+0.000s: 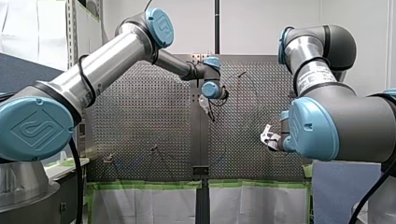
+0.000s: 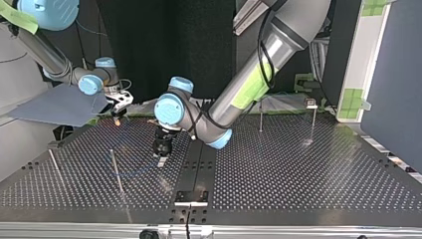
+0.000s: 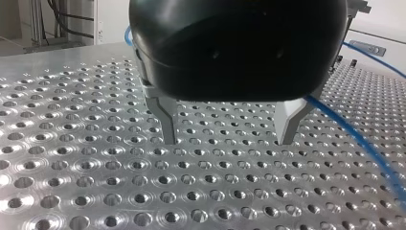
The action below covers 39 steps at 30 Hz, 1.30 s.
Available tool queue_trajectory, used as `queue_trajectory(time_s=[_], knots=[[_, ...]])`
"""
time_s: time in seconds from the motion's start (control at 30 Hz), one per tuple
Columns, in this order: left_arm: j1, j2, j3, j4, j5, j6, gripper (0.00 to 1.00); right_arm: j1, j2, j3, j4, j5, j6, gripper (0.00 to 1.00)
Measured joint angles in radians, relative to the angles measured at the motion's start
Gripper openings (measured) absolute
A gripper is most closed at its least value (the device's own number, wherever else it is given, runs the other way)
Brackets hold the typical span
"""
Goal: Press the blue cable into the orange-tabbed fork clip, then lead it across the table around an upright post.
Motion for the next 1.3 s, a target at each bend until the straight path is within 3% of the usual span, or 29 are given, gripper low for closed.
queue_trajectory(time_s=[0.37,1.07,1.3], knots=[[0.0,0.0,0.0,0.0,0.0,-0.002,1.0,-0.025,0.121,-0.007,-0.07,-0.002,0.004,0.0],[0.002,0.0,0.0,-0.007,0.001,-0.004,1.0,-0.055,0.333,-0.051,-0.081,-0.002,-0.006,0.0],[0.003,0.0,0.0,-0.022,0.003,-0.004,1.0,-0.062,0.356,-0.056,-0.079,-0.001,-0.015,0.0]])
